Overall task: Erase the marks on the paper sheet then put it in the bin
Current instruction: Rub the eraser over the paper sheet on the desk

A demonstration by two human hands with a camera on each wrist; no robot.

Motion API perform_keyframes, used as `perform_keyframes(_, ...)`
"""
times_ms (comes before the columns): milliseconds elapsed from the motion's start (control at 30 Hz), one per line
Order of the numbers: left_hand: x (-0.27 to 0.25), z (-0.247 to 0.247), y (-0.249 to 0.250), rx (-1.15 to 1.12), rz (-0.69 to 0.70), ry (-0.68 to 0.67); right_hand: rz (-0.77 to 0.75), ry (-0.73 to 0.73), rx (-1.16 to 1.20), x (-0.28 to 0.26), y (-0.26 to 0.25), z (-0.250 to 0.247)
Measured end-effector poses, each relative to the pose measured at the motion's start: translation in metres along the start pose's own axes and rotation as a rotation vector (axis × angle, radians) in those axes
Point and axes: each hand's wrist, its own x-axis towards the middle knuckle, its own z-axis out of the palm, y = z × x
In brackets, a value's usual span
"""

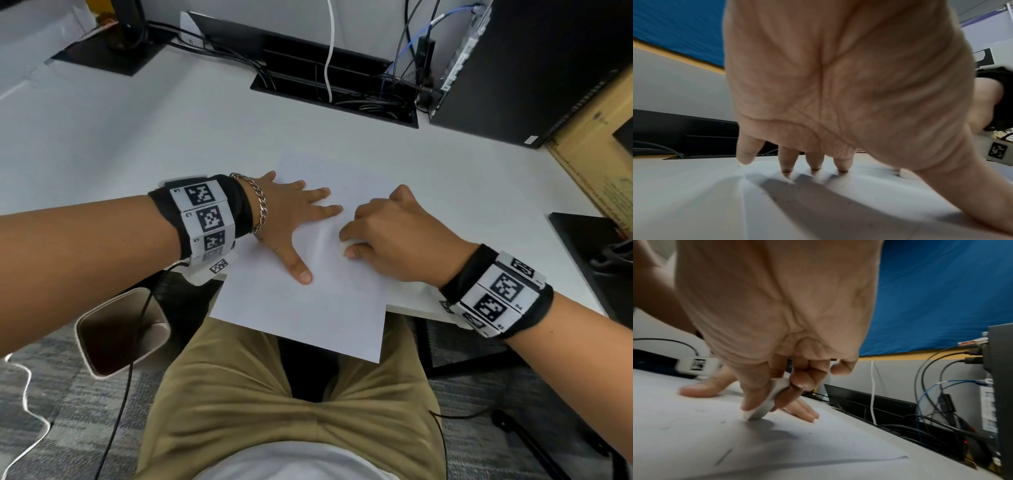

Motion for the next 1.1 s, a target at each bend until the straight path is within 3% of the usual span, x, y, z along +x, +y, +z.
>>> perform_keyframes(100,0.0,-0.001,0.0,0.001,-0.002,0.003,-0.021,-0.011,-0.044,-0.003,0.0,-0.002)
perform_keyframes(233,0.001,0.0,0.001,0.001,-0.004,-0.004,0.06,0.048,-0.051,0.002,0.006,-0.001)
perform_keyframes(400,0.001,0.0,0.001,0.018,-0.009,-0.001,-0.003,0.05,-0.09,-0.009,-0.003,0.008)
perform_keyframes(567,0.001,0.001,0.001,0.01,-0.017,0.002,0.089,0.089,-0.095,-0.006,0.0,0.006)
perform_keyframes(733,0.0,0.003,0.002,0.013,-0.021,0.019,0.028,0.068,-0.16,-0.014,-0.015,0.006)
perform_keyframes(900,-0.001,0.003,0.005,-0.004,-0.038,0.019,0.13,0.078,-0.132,-0.008,-0.01,0.002)
perform_keyframes(1100,-0.002,0.002,0.007,-0.011,-0.057,0.029,0.109,0.033,-0.102,-0.015,-0.015,0.002)
